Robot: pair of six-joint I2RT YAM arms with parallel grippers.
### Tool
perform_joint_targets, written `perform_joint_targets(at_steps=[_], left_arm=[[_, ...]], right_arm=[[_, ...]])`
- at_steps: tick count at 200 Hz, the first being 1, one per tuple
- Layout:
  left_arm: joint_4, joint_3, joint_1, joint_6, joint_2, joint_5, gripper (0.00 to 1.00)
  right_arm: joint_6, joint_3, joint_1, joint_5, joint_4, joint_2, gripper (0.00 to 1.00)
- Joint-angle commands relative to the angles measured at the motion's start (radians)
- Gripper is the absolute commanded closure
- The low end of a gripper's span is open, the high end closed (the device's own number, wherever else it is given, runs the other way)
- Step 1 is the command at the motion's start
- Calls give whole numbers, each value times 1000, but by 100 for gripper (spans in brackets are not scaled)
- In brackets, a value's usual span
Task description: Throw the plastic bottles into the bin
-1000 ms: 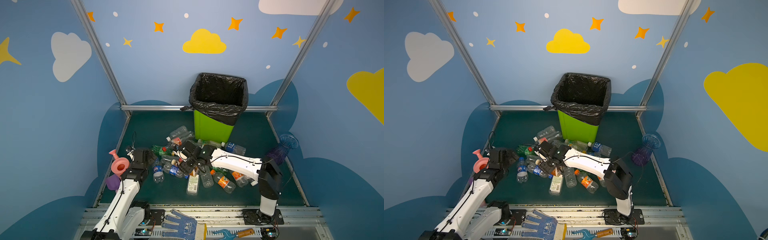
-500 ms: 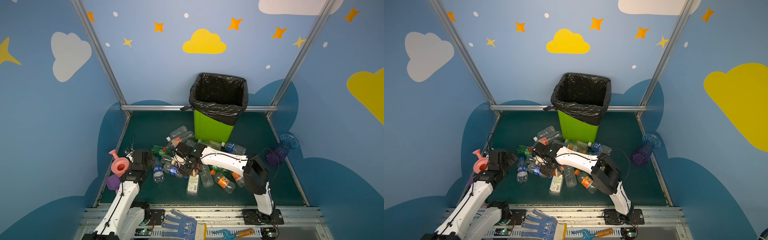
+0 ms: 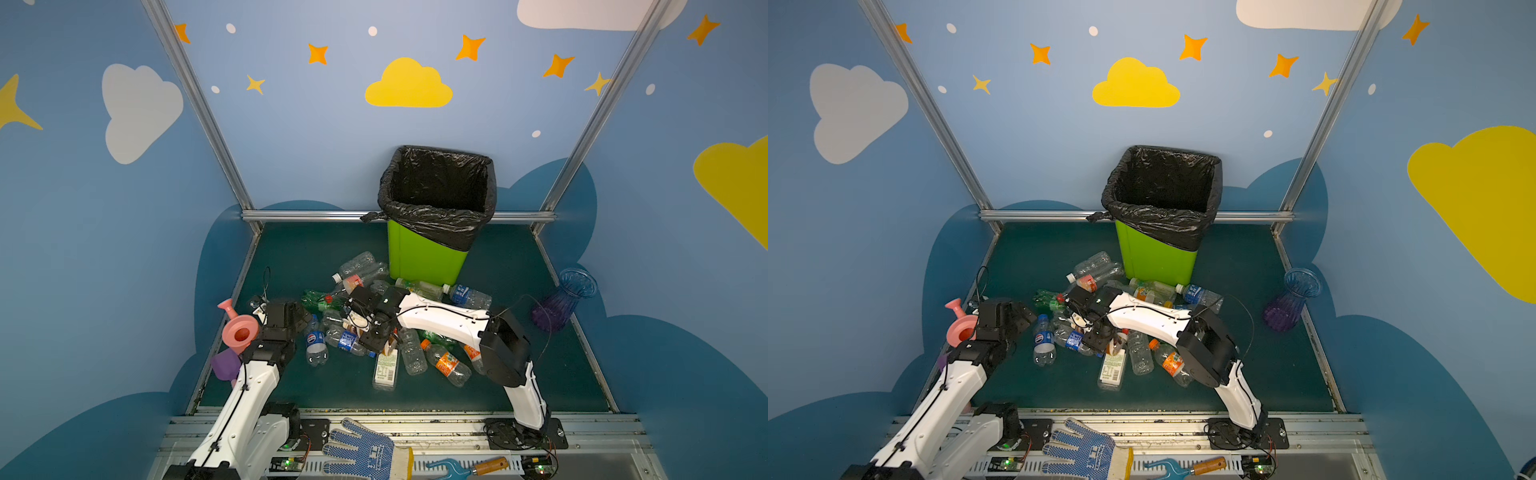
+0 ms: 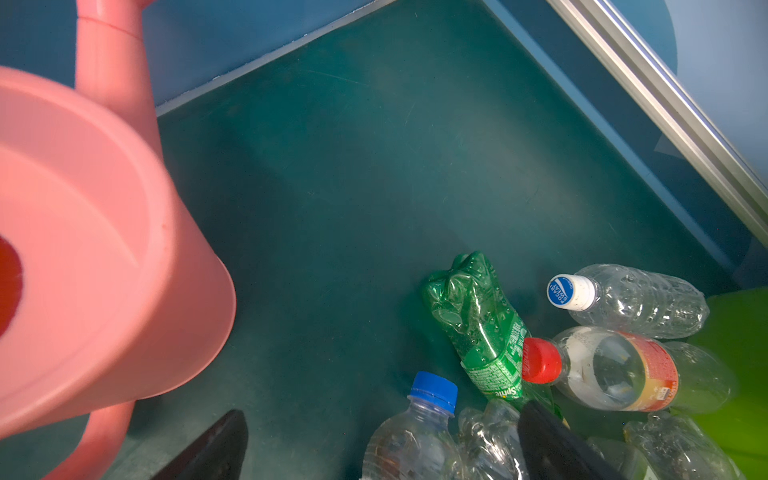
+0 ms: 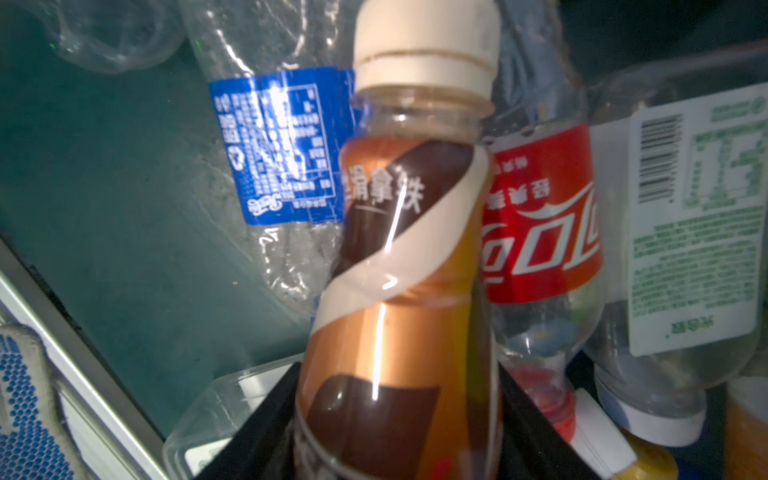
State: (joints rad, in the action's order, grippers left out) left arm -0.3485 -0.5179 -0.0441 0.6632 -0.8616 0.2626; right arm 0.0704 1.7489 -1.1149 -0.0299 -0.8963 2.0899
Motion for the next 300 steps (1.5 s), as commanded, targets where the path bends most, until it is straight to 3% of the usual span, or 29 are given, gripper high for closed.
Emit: perform_joint_targets(at_steps=[1, 64, 89, 103, 128, 167, 184, 215, 230, 253, 263, 273, 278, 300], left_arm=[[-18, 5, 6, 7, 15, 5, 0], [-20, -1, 7, 5, 13, 5, 0], [-10, 5, 6, 11, 9, 5, 0], [-11, 3, 7, 10, 1, -11, 0], [-22, -5, 5, 5, -18, -35, 0], [-17, 15, 6, 12, -28, -55, 0], [-17, 21, 5, 10, -26, -56, 0], [-27, 21, 3, 12, -10, -56, 0], [-30, 24, 4, 19, -1, -62, 0], [-45, 24, 3, 24, 10, -68, 0], [-56, 21, 3, 25, 16, -71, 0], [-73, 17, 3, 23, 21, -68, 0], [-81, 16, 3, 24, 25, -66, 0], [-103, 19, -1, 27, 52, -66, 0]], right_arm=[[9, 39, 3, 22, -20, 10, 45], [25, 87, 12, -59, -16, -124, 51], [73, 147, 38, -155, -6, -242, 53], [130, 193, 44, -275, 30, -331, 53], [277, 198, 42, -397, 241, -534, 55], [441, -55, 29, -421, 750, -869, 56], [462, -116, 60, -428, 866, -938, 54], [257, -14, 302, -251, 714, -863, 53], [121, 88, 443, -120, 595, -740, 51], [9, 324, 592, 61, 357, -499, 48], [-2, 422, 615, 62, 282, -426, 42], [0, 457, 624, 28, 265, -409, 21], [-4, 445, 627, 11, 289, -423, 15], [-37, 303, 648, -4, 476, -549, 11]])
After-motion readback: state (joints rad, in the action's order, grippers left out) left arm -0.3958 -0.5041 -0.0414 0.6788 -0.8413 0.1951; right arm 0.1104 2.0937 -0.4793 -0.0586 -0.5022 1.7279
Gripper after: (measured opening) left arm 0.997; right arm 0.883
